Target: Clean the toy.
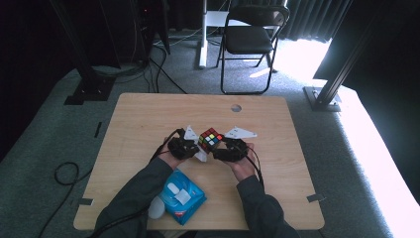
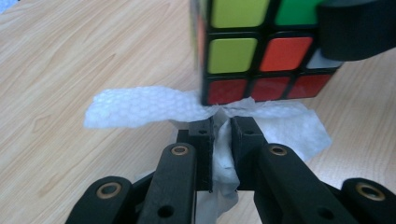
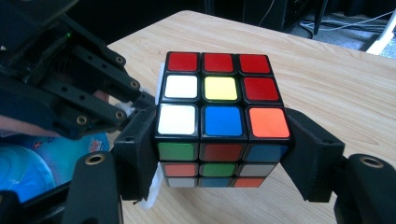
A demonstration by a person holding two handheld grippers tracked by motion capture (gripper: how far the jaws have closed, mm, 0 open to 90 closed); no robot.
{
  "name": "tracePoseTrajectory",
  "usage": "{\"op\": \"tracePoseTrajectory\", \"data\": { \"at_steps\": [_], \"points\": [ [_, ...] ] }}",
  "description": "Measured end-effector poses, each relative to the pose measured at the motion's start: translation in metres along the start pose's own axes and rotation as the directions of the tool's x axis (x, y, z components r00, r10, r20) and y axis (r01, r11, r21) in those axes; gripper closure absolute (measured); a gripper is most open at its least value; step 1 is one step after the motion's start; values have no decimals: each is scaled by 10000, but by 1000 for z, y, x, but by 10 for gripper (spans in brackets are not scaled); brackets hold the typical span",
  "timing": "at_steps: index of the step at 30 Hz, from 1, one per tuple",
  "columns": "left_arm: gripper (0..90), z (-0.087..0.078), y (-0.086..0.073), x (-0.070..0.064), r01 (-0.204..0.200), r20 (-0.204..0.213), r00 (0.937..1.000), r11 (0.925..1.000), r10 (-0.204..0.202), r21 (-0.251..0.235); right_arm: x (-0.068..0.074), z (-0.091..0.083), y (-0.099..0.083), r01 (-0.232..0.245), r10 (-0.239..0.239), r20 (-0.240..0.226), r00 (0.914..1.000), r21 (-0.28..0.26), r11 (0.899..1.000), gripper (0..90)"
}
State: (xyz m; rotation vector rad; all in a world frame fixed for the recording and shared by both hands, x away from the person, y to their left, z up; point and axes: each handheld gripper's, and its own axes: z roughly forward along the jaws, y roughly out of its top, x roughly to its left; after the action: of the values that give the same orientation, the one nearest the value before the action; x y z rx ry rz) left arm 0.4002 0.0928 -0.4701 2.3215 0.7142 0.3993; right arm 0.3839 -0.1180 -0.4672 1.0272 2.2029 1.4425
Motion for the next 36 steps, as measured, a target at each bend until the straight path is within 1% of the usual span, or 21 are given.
{"op": "tracePoseTrajectory", "data": {
  "at_steps": [5, 9, 15, 19, 23, 26, 27, 32, 36],
  "points": [
    [817, 3, 3, -9, -369, 224, 9991, 9993, 368, 69, 0, 0, 0, -66, 66, 7, 10000, -51, 10000, 342],
    [817, 3, 5, -15, -580, 337, 9978, 9983, 578, 67, 0, 0, 0, -153, 153, 61, 9999, -100, 9998, 343],
    [817, 5, 8, -24, -939, 501, 9944, 9955, 931, 128, -1, -1, 1, -211, 214, 132, 9997, -181, 9996, 343],
    [816, 6, 10, -31, -1281, 661, 9897, 9916, 1268, 169, -2, -1, 1, -236, 240, 182, 9995, -234, 9994, 343],
    [816, 7, 12, -37, -1489, 788, 9859, 9888, 1478, 81, -3, -2, 1, -358, 364, 203, 9991, -318, 9989, 342],
    [815, 8, 13, -37, -1501, 819, 9854, 9886, 1490, 75, -3, -3, 1, -388, 396, 245, 9989, -313, 9988, 342],
    [816, 9, 13, -36, -1473, 748, 9864, 9890, 1461, 110, -4, -3, 1, -425, 432, 247, 9988, -309, 9986, 343],
    [813, 7, 12, -28, -1028, 504, 9934, 9947, 1027, -10, -4, -3, 1, -481, 489, 225, 9986, -337, 9983, 343],
    [813, 4, 11, -20, -684, 390, 9969, 9976, 690, -142, -4, -4, 1, -512, 519, 191, 9985, -376, 9980, 342]
  ]
}}
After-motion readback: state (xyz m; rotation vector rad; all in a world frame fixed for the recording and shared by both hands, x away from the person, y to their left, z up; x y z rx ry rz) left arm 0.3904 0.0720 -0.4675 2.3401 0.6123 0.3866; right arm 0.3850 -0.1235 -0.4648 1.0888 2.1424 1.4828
